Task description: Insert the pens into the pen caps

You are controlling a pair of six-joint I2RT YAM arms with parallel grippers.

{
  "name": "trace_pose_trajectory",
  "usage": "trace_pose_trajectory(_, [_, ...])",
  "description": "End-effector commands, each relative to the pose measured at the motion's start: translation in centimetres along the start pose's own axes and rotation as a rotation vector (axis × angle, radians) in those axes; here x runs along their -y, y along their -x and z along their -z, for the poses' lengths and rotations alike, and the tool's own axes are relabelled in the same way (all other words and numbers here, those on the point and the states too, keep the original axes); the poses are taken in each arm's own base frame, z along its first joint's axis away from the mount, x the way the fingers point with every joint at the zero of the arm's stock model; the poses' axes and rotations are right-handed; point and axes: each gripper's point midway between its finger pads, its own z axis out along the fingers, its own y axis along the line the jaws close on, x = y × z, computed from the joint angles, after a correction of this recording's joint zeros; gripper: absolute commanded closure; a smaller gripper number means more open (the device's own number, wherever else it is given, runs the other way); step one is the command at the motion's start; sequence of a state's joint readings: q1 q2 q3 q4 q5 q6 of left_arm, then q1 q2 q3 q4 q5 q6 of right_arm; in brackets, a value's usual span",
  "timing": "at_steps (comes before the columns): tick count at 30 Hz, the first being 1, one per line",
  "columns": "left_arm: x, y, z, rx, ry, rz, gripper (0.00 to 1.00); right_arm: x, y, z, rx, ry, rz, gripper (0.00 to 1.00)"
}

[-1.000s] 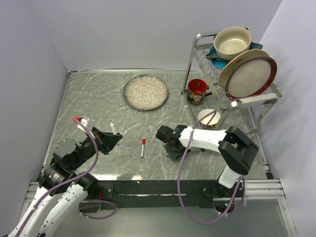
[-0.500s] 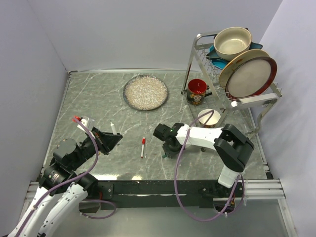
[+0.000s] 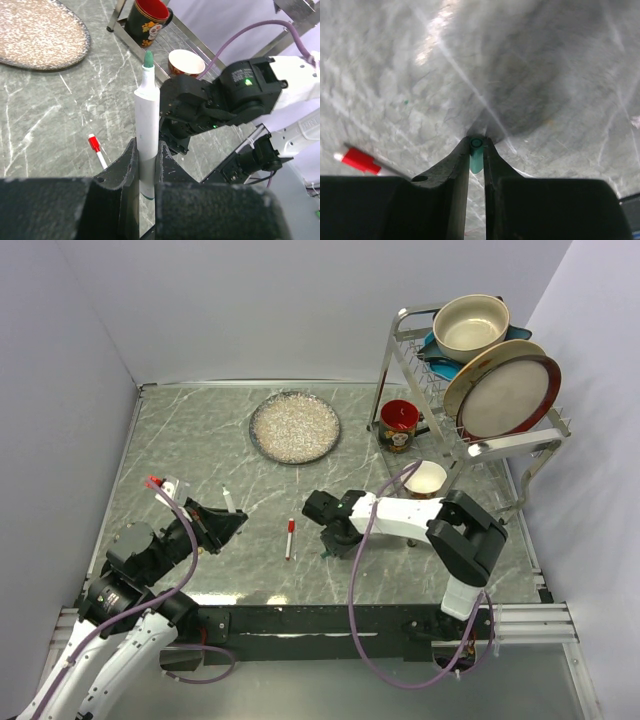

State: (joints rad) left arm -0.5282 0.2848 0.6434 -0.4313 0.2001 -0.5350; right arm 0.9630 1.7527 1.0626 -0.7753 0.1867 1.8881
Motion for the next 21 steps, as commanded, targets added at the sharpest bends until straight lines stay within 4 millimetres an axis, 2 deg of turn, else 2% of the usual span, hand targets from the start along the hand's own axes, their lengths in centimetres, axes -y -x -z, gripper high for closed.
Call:
trace_pose_trajectory(1, [-0.2, 0.8, -0.3, 0.026, 0.02, -0.013, 0.99, -2.1, -0.3, -1.8, 0.034, 0.143, 0.105, 1.0])
trace_pose_trajectory(3, [-0.3, 0.8, -0.3, 0.027, 0.025, -0.011, 0.99, -2.5, -0.5, -1.3, 0.024, 0.196, 0.165, 1.0])
trace_pose_trajectory(5, [-0.5, 0.9, -0.3, 0.03, 0.034, -0.011, 0.99, -3.8, -0.7, -0.2, 0.023, 0.263, 0.198, 1.0])
trace_pose_trajectory(10, [-0.6, 1.1, -0.2, 0.039, 0.044, -0.007, 0.99, -4.9, -0.3, 1.7, 0.085, 0.328, 0.306, 1.0])
trace_pose_trajectory(16, [-0.8, 0.9, -0.3, 0.03, 0.053, -0.002, 0.99, -5.5, 1.7, 4.2, 0.201, 0.41, 0.41, 1.0])
trace_pose_trajectory(19, [-0.6, 0.6, -0.6, 0.012, 0.042, 0.0, 0.99, -6.5, 2.5, 6.4, 0.259, 0.514, 0.5, 1.0])
trace_pose_trajectory(20, [-0.5, 0.5, -0.7, 0.003, 0.033, 0.001, 0.99, -6.9, 2.9, 8.3, 0.271, 0.588, 0.505, 1.0])
trace_pose_trajectory(21, [-0.3, 0.3, -0.8, -0.006, 0.022, 0.002, 0.99, -7.0, 3.1, 9.1, 0.29, 0.634, 0.562, 1.0])
